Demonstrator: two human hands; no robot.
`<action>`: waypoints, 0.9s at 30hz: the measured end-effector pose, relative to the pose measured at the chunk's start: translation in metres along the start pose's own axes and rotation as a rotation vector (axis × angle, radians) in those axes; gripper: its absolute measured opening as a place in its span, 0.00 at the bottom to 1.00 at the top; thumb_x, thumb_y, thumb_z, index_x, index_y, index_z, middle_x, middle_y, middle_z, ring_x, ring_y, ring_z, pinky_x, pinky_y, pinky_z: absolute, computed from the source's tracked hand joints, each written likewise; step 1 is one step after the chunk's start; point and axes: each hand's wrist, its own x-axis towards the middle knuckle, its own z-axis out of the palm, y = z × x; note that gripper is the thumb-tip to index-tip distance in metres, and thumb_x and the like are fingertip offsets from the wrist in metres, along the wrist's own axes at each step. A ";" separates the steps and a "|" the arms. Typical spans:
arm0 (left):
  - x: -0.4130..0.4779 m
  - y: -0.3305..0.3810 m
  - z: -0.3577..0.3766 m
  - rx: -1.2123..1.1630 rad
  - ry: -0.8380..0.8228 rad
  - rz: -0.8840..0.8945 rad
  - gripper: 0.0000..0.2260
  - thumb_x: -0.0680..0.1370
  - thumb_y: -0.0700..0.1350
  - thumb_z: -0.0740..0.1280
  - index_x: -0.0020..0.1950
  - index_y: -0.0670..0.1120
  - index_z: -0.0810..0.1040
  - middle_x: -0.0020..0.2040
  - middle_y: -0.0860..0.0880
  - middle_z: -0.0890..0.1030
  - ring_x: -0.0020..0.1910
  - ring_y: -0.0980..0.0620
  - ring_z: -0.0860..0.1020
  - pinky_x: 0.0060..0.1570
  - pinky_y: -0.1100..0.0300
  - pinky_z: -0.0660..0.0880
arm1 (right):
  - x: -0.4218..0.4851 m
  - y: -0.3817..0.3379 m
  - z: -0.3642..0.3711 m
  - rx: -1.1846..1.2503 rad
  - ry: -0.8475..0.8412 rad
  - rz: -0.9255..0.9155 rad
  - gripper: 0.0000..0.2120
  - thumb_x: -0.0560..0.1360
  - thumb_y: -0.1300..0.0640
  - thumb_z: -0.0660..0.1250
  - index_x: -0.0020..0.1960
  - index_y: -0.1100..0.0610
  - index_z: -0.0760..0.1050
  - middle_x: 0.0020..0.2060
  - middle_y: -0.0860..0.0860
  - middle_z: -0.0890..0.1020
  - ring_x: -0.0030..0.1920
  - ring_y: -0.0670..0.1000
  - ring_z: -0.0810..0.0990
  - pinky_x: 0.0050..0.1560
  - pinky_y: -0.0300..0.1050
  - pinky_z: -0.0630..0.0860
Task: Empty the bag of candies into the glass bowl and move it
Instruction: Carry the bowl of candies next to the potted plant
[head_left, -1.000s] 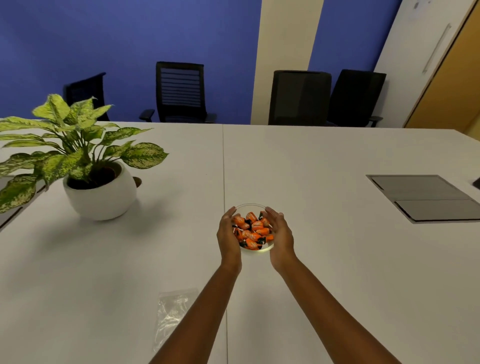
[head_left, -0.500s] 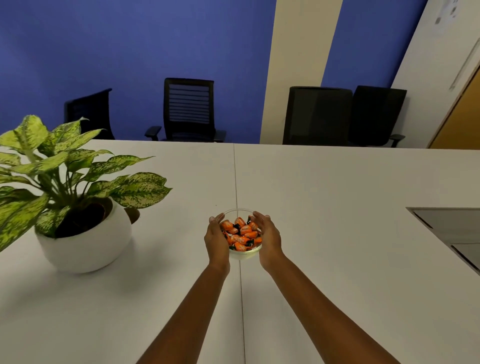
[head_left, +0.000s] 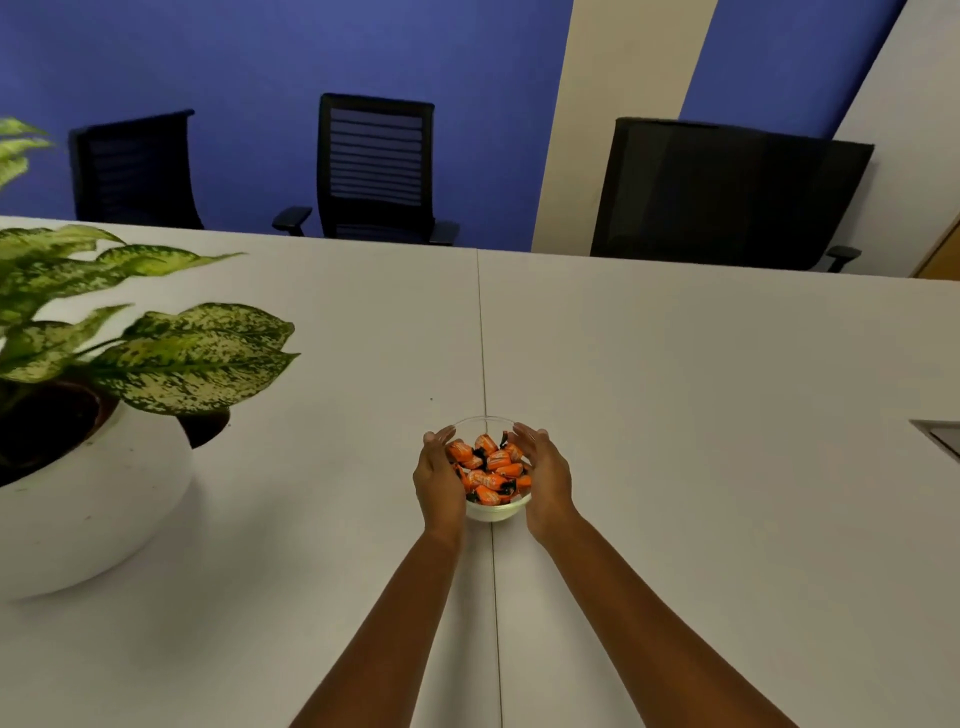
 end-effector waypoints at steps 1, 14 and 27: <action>0.003 -0.005 0.000 -0.004 0.005 0.001 0.21 0.82 0.51 0.47 0.62 0.44 0.75 0.64 0.40 0.76 0.64 0.42 0.73 0.69 0.46 0.68 | 0.003 0.004 -0.001 -0.006 0.001 0.001 0.18 0.81 0.54 0.50 0.60 0.59 0.74 0.62 0.57 0.78 0.53 0.52 0.74 0.56 0.45 0.68; 0.011 -0.023 0.003 -0.012 0.012 -0.011 0.21 0.82 0.51 0.47 0.62 0.45 0.75 0.65 0.41 0.75 0.64 0.44 0.73 0.61 0.56 0.68 | 0.015 0.017 -0.007 -0.019 0.029 0.002 0.18 0.81 0.54 0.50 0.60 0.59 0.74 0.61 0.58 0.78 0.56 0.53 0.75 0.60 0.48 0.69; 0.012 -0.024 0.007 0.018 0.017 -0.031 0.21 0.82 0.51 0.47 0.64 0.45 0.73 0.67 0.41 0.74 0.66 0.44 0.71 0.66 0.53 0.66 | 0.023 0.016 -0.013 -0.139 0.021 0.020 0.20 0.81 0.52 0.48 0.62 0.60 0.73 0.63 0.58 0.77 0.64 0.56 0.73 0.66 0.48 0.66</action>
